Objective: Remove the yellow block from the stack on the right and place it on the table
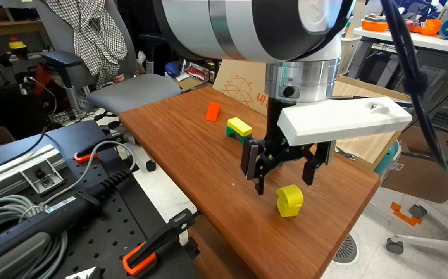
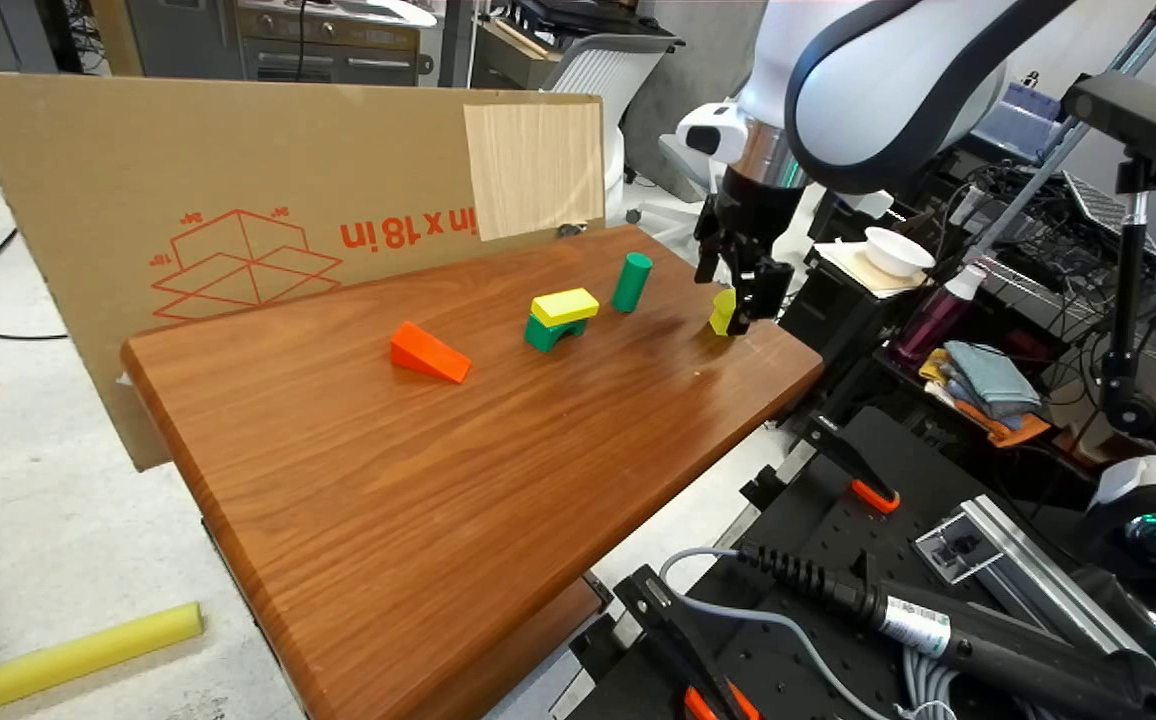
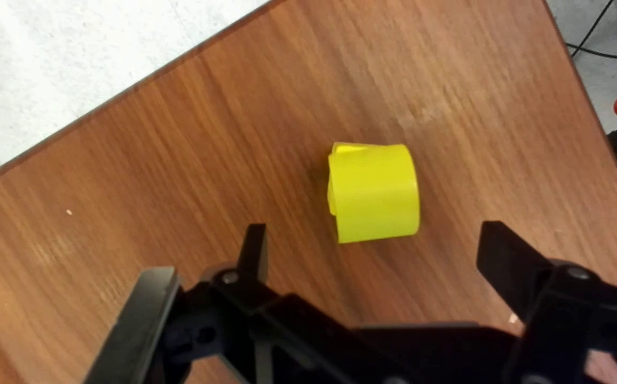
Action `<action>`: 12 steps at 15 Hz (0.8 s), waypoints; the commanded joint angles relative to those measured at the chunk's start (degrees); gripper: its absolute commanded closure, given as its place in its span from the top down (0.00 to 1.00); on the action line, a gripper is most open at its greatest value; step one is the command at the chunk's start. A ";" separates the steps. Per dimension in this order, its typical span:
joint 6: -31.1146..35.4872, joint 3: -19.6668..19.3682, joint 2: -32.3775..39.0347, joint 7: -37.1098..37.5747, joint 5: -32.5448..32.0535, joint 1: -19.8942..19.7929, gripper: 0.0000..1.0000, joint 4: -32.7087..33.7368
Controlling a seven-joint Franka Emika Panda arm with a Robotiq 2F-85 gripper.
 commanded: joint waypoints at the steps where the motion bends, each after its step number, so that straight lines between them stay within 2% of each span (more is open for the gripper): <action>1: 2.44 0.35 -0.13 -3.05 0.66 -2.25 1.00 -0.44; 6: 3.92 0.71 -0.93 -5.58 1.51 -4.25 1.00 -1.39; 12: 2.96 2.42 -1.44 -6.80 3.04 -4.50 1.00 -1.41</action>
